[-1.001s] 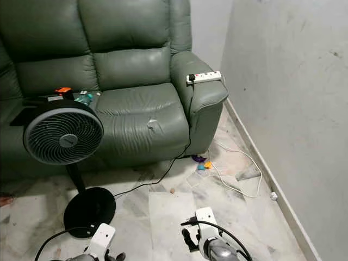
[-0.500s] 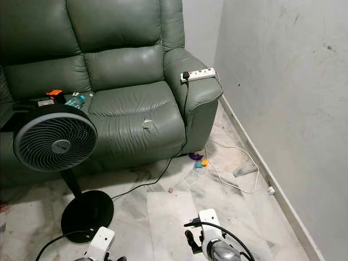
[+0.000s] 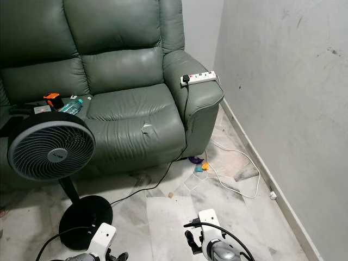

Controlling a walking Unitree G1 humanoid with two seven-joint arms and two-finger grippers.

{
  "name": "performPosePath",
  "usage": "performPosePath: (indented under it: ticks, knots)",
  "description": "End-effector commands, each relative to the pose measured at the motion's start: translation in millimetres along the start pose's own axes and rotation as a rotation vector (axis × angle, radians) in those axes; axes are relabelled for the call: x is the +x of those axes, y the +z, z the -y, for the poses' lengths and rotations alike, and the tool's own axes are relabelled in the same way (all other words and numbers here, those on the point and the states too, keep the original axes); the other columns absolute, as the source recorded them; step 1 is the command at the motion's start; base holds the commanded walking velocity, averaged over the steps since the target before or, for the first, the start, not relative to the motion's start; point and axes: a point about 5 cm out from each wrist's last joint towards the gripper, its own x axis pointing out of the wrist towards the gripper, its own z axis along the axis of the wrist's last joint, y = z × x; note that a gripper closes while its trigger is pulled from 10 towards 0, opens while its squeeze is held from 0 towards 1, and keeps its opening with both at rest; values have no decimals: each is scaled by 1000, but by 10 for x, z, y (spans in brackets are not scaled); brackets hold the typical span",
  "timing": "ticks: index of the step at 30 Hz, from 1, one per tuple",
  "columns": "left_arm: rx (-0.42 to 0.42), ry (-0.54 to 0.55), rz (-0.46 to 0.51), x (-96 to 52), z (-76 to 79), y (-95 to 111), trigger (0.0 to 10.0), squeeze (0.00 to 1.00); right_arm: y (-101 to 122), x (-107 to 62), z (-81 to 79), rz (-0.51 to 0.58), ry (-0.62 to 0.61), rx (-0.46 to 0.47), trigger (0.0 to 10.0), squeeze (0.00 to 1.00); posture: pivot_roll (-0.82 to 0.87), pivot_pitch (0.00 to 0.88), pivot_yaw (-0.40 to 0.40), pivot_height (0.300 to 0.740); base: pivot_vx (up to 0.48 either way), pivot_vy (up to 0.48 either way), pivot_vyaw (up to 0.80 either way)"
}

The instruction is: Hang keys on a hook

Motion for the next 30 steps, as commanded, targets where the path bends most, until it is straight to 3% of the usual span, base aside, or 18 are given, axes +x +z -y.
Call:
performPosePath:
  ticks: [1, 22, 30]
  knots:
    - [5, 6, -5, -9, -27, -8, 10000, 0, -22, -3, -13, -7, 3, -3, 10000, 0, -46, 28, 21, 740, 270, 0, 0]
    - [20, -10, 7, -15, -42, 13, 10000, 0, -43, -9, -19, -12, 8, -23, 10000, 0, -42, 26, 20, 740, 292, 46, 0]
    - [33, -25, -5, 20, 60, 31, 10000, 0, -57, -12, -24, -15, 9, -26, 10000, 0, -42, 27, 20, 740, 314, 215, 0]
